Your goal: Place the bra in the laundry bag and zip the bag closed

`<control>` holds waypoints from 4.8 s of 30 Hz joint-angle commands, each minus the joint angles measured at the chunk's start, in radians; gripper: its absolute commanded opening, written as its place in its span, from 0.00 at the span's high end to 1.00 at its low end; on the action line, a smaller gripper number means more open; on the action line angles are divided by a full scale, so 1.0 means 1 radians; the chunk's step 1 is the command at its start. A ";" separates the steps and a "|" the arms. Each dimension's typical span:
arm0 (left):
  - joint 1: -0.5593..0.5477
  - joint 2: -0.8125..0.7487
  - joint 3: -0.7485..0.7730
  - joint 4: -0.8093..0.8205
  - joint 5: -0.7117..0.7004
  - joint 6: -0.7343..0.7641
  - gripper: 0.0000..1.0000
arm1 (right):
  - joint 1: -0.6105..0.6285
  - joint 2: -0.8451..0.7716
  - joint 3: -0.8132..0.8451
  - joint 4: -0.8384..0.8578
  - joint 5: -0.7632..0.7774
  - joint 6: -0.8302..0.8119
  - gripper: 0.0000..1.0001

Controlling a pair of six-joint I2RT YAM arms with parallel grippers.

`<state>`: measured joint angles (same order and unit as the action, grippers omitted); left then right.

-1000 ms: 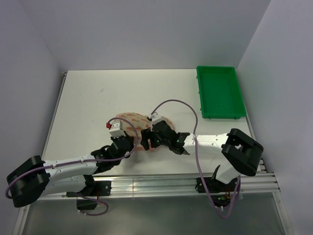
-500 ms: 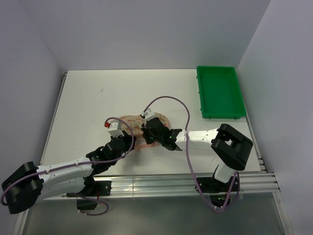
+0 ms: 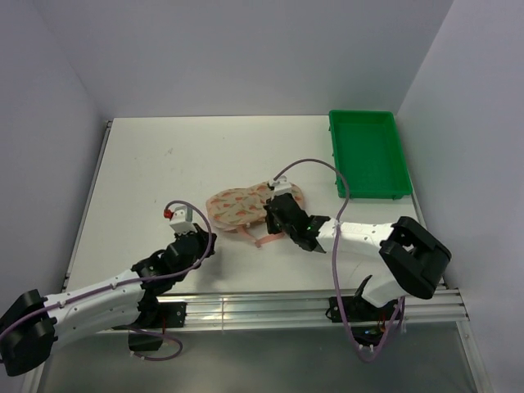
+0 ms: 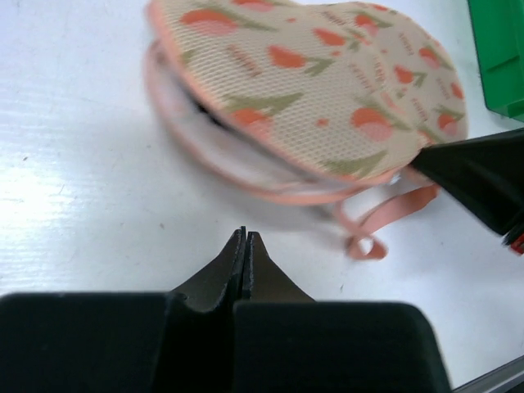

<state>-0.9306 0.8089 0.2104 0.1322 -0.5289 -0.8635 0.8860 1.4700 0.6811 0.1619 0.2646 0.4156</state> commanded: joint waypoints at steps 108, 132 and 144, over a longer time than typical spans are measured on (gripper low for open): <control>0.115 0.062 0.181 0.130 0.346 0.040 1.00 | 0.110 -0.136 0.144 -0.082 -0.331 -0.300 0.24; 0.196 -0.046 0.219 -0.089 0.135 0.155 1.00 | 0.062 -0.428 -0.204 -0.007 0.087 -0.086 1.00; 0.228 -0.111 0.172 -0.022 0.276 0.153 1.00 | -0.013 -0.418 -0.149 -0.061 -0.078 -0.092 0.59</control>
<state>-0.7376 0.7265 0.3901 0.0452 -0.2173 -0.7429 0.8997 1.0473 0.4793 0.2256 0.1749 0.3759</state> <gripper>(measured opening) 0.021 0.190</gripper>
